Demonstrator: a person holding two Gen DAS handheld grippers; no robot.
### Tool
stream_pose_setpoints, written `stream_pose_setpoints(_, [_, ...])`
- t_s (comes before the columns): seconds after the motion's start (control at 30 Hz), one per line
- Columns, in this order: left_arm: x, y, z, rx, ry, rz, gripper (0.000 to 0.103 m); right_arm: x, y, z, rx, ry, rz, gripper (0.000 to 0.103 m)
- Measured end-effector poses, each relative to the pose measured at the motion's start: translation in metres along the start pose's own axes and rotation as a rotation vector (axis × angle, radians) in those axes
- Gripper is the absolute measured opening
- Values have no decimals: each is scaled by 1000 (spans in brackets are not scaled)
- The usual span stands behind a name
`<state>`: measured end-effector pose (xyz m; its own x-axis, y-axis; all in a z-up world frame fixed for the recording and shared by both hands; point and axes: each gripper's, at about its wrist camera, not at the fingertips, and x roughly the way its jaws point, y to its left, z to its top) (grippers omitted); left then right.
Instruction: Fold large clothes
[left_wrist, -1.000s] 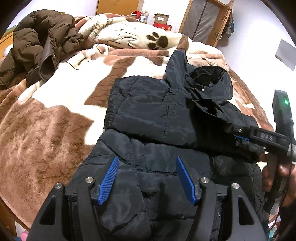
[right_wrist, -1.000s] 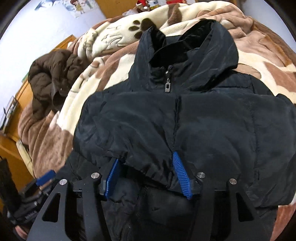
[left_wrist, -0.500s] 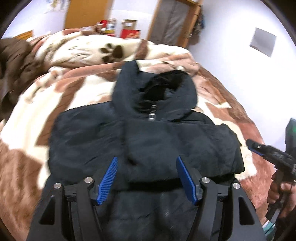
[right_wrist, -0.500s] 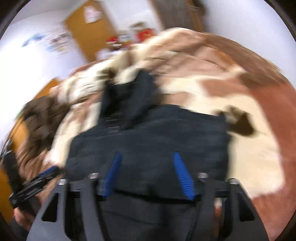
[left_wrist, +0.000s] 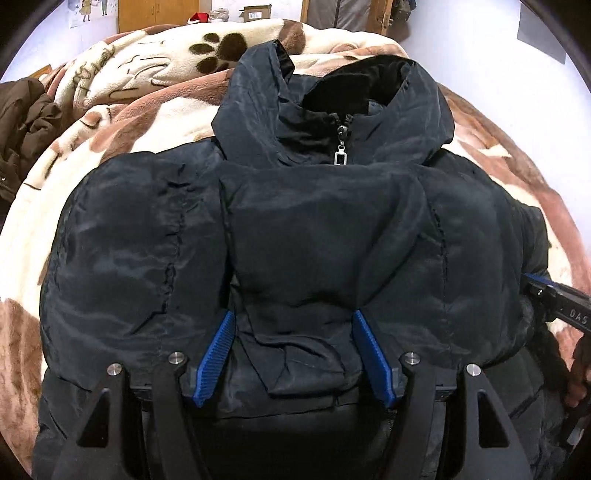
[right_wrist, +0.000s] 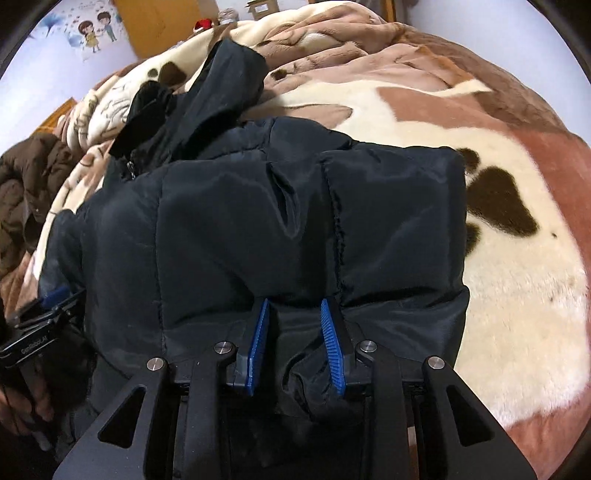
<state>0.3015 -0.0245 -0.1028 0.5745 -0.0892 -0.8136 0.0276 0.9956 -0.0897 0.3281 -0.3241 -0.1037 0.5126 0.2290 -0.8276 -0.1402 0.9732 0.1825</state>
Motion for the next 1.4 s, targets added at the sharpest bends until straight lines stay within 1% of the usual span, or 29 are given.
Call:
stream_pose_setpoints(0.07, [-7, 0, 2, -5, 9, 3, 68, -11, -3, 4, 14, 5, 15, 30])
stream_pose_setpoints(0.1, [-14, 0, 2, -16, 11, -6, 67, -19, -5, 6, 24, -8, 30, 30])
stream_pose_setpoints(0.13, [-23, 4, 3, -35, 6, -30, 67, -27, -7, 8, 32, -30, 45, 30])
stream_pose_setpoints(0.17, [-32, 7, 5, -53, -7, -56, 67, -42, -12, 10, 45, -74, 65, 30])
stream_pose_setpoints(0.23, [-52, 7, 12, -54, -58, -75, 67, -62, -21, 18, 58, -141, 60, 30])
stream_pose_setpoints(0.3, [-64, 2, 26, -38, -108, -80, 67, -67, -33, 31, 83, -165, 44, 30])
stream_pose_setpoints(0.37, [-62, -3, 42, -25, -131, -74, 67, -63, -41, 41, 102, -164, 20, 30])
stream_pose_setpoints(0.4, [-56, -5, 50, -25, -129, -67, 67, -57, -46, 48, 112, -161, 10, 30])
stream_pose_setpoints(0.47, [-35, -3, 60, -31, -97, -49, 67, -43, -47, 54, 124, -137, 1, 30])
stream_pose_setpoints(0.5, [-23, -1, 63, -34, -74, -23, 67, -31, -45, 58, 121, -111, -2, 30])
stream_pose_setpoints(0.53, [-9, 3, 63, -35, -49, 7, 67, -23, -43, 60, 110, -98, -2, 30])
stream_pose_setpoints(0.6, [10, 11, 55, -42, -21, 11, 68, -3, -29, 61, 48, -67, -11, 30])
stream_pose_setpoints(0.67, [21, 17, 47, -31, -25, 15, 70, 20, -14, 55, -21, -22, -38, 30])
stream_pose_setpoints(0.73, [26, 16, 42, -19, -35, 21, 70, 30, -5, 50, -66, -15, -75, 29])
stream_pose_setpoints(0.8, [27, 11, 42, -2, -40, 38, 71, 31, -3, 48, -83, -19, -95, 29])
stream_pose_setpoints(0.9, [26, 10, 44, -2, -27, 40, 71, 21, -9, 50, -68, -19, -84, 29])
stream_pose_setpoints(0.97, [19, 11, 47, -5, -21, 34, 70, -3, -10, 51, -39, -50, -79, 29])
stream_pose_setpoints(1.0, [13, 11, 48, -9, -23, 29, 69, -17, -9, 50, -25, -71, -60, 29])
stream_pose_setpoints(1.07, [-6, 11, 48, -13, -46, 21, 67, -41, -1, 43, -26, -111, -19, 29])
stream_pose_setpoints(1.17, [-40, 8, 37, 4, -122, -3, 67, -60, 17, 23, -66, -118, 5, 29])
stream_pose_setpoints(1.2, [-47, 8, 32, 9, -139, -8, 67, -58, 21, 17, -72, -108, 18, 29])
stream_pose_setpoints(1.23, [-47, 8, 28, 16, -138, -2, 67, -52, 26, 10, -79, -84, 27, 29])
stream_pose_setpoints(1.27, [-41, 8, 25, 30, -119, 15, 67, -42, 29, 4, -84, -56, 22, 29])
stream_pose_setpoints(1.3, [-28, 10, 22, 34, -81, 36, 67, -29, 30, 0, -84, -26, 8, 29])
stream_pose_setpoints(1.37, [-6, 16, 16, 6, -24, 18, 70, -12, 30, -3, -75, 2, 6, 29])
stream_pose_setpoints(1.4, [-1, 17, 14, 4, -25, 20, 70, -5, 30, -3, -67, 2, 9, 29])
